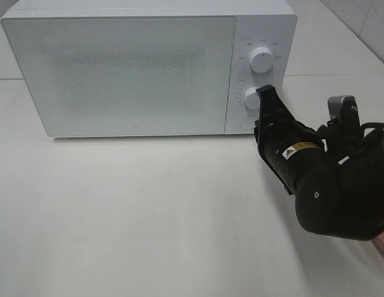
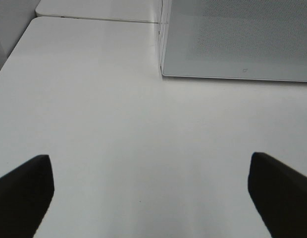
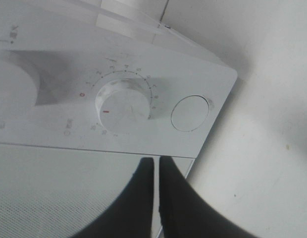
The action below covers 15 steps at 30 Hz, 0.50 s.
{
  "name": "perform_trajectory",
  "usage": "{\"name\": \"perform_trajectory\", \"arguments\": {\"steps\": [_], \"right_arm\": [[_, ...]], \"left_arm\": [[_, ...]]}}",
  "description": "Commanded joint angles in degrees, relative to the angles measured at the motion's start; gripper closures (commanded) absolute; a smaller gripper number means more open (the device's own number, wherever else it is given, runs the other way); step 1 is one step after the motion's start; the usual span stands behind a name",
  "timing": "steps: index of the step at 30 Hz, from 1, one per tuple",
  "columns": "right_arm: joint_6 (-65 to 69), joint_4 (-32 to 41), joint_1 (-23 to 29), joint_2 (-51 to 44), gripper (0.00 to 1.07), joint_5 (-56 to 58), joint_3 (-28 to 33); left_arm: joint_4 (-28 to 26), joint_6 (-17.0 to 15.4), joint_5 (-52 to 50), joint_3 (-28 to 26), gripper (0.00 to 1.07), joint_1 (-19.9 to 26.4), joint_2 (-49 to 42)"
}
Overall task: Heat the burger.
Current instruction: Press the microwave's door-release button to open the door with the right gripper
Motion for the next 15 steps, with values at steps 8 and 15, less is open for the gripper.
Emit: {"name": "perform_trajectory", "arguments": {"steps": [8, 15], "right_arm": [[5.7, 1.8, -0.3, 0.0, 1.07, 2.3, -0.5], [11.3, 2.0, -1.0, 0.6, 1.07, 3.4, -0.7]], "left_arm": [[-0.1, 0.1, -0.5, 0.0, 0.07, -0.4, -1.3], [-0.1, 0.1, -0.5, 0.0, 0.07, -0.4, -1.3]]}}
